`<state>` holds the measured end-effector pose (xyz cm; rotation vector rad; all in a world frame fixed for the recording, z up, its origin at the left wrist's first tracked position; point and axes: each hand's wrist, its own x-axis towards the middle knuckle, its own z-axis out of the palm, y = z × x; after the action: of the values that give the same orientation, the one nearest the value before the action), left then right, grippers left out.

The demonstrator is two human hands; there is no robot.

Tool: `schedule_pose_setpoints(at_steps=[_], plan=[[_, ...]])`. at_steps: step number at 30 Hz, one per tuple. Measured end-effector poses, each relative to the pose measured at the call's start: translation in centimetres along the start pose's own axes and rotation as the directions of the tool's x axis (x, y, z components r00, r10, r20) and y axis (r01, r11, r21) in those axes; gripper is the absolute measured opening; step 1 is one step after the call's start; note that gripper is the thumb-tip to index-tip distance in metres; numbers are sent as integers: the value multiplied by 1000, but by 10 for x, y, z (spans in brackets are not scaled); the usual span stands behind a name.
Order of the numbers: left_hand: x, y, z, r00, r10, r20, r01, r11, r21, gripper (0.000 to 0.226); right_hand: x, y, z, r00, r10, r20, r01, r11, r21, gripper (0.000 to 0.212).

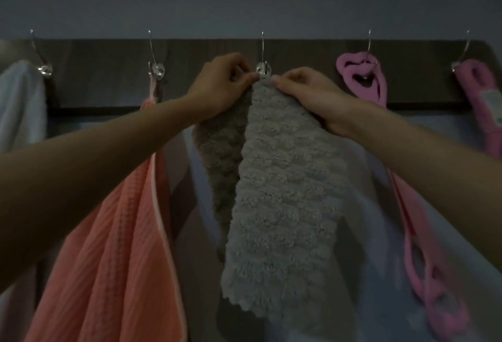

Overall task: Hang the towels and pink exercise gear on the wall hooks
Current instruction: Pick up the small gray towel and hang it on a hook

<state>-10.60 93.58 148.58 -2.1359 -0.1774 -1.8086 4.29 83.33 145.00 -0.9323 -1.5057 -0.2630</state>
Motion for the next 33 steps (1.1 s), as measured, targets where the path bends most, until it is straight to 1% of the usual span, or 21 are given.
schedule_pose_setpoints(at_steps=[1,3,6,8,11,14,18,20,22,23,25,26,27,30,33], plan=[[7,-3,1,1000,-1,-16,1,1000,-4,24,7,-3,-1,998,-55,-31,53,998,-44,31],[20,-9,3,999,-8,-46,7,1000,-15,24,24,-6,-2,986,-158,-59,151,983,-102,25],[37,-17,9,994,-4,-106,0,999,-38,23,54,-6,-2,924,-343,-168,297,923,-245,11],[44,-21,13,990,4,-138,-9,999,-35,24,72,-1,-1,881,-414,-230,333,887,-320,9],[47,-29,18,990,14,-138,-10,1000,30,27,86,8,2,842,-478,-249,356,840,-410,8],[46,-38,26,988,16,-155,-8,999,53,27,90,22,6,831,-485,-273,350,836,-422,7],[36,-38,36,957,47,-286,-23,996,84,22,91,34,9,823,-488,-290,349,839,-418,8],[28,-39,39,950,77,-303,-49,994,99,21,91,38,7,832,-482,-276,333,831,-446,10],[22,-43,42,956,67,-285,-46,996,80,20,90,39,5,845,-461,-270,309,834,-456,15],[21,-43,42,961,42,-274,-34,999,32,20,88,37,4,860,-434,-270,301,857,-418,19],[19,-41,44,971,-11,-238,-15,994,-106,25,77,31,2,902,-349,-253,296,928,-225,27],[18,-39,44,978,-35,-208,1,987,-160,29,71,27,1,925,-304,-225,282,951,-126,29],[17,-36,43,984,-52,-171,17,980,-200,33,65,25,1,945,-273,-181,264,962,-72,30],[6,-27,38,996,-63,-60,44,959,-280,34,57,28,-1,963,-259,-79,252,963,-91,34],[-8,-21,33,997,-78,4,76,962,-264,40,54,30,-1,966,-257,-30,249,957,-151,45]])
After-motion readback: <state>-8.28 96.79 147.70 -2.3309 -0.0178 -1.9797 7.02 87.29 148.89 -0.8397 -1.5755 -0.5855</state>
